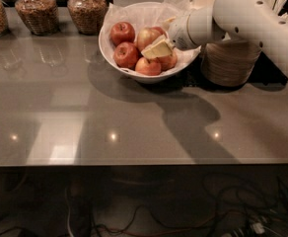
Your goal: Pick apple from white bowl
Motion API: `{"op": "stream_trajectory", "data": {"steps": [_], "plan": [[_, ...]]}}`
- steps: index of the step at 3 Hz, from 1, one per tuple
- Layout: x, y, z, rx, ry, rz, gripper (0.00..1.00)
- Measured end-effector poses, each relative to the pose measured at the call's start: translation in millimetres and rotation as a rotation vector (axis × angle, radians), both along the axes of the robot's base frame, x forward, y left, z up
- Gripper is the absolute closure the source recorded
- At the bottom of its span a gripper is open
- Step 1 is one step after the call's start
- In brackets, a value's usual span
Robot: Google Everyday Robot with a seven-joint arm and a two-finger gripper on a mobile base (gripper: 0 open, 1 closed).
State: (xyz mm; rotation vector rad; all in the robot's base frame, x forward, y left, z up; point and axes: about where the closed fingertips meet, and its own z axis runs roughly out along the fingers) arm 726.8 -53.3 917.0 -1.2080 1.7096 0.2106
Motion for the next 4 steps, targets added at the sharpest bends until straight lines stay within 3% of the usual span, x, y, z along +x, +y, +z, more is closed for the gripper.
{"op": "stream_trajectory", "data": {"steps": [1, 3, 4], "plan": [[3.5, 0.6, -6.0, 0.009, 0.013, -0.006, 0.42], [3.1, 0.4, -3.7, 0.015, 0.02, -0.009, 0.87], [2.9, 0.4, -2.1, 0.015, 0.02, -0.009, 1.0]]}}
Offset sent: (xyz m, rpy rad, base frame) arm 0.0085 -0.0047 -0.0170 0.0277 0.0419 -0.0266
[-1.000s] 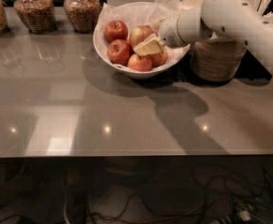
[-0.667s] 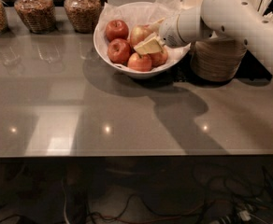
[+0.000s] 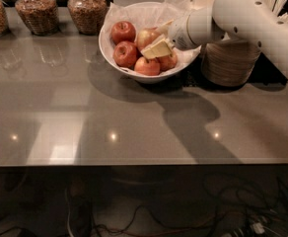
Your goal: Pick apple from white bowl
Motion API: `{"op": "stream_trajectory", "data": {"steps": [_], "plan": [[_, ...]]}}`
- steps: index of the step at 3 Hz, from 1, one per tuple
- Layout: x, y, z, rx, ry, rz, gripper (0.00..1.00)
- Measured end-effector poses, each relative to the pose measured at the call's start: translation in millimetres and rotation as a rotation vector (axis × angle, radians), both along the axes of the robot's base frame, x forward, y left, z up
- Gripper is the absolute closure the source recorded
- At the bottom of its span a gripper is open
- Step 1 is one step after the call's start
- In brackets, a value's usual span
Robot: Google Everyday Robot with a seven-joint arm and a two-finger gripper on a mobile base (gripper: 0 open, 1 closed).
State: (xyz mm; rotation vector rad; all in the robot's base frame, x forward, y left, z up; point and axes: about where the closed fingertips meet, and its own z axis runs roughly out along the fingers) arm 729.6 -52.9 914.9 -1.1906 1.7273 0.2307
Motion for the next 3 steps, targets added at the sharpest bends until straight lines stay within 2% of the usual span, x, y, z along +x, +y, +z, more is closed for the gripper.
{"op": "stream_trajectory", "data": {"steps": [1, 2, 3], "plan": [[-2, -10, 6, 0.036, -0.045, -0.002, 1.0], [-7, -23, 24, 0.069, -0.112, 0.002, 1.0], [-19, -38, 45, 0.071, -0.157, 0.006, 1.0]]}}
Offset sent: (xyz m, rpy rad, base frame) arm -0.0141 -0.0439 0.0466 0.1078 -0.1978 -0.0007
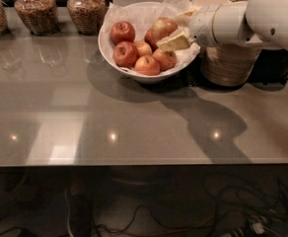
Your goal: Pick apple from white bowl
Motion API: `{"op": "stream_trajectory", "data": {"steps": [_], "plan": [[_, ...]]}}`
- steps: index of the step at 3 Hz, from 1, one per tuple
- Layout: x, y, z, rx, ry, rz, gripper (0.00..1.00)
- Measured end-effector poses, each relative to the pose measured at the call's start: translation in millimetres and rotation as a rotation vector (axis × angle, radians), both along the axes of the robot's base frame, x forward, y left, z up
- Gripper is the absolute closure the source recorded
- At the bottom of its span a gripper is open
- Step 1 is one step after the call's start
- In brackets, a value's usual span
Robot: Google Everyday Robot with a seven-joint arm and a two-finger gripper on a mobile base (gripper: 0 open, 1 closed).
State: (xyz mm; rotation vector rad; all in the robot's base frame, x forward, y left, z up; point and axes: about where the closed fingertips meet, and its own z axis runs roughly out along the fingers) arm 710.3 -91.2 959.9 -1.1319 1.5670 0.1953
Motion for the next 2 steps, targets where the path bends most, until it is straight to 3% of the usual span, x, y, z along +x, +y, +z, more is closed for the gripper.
{"op": "stream_trajectory", "data": {"steps": [1, 2], "plan": [[-23, -13, 19, -0.046, 0.006, 0.015, 1.0], [-54, -17, 31, -0.102, 0.065, 0.056, 1.0]]}}
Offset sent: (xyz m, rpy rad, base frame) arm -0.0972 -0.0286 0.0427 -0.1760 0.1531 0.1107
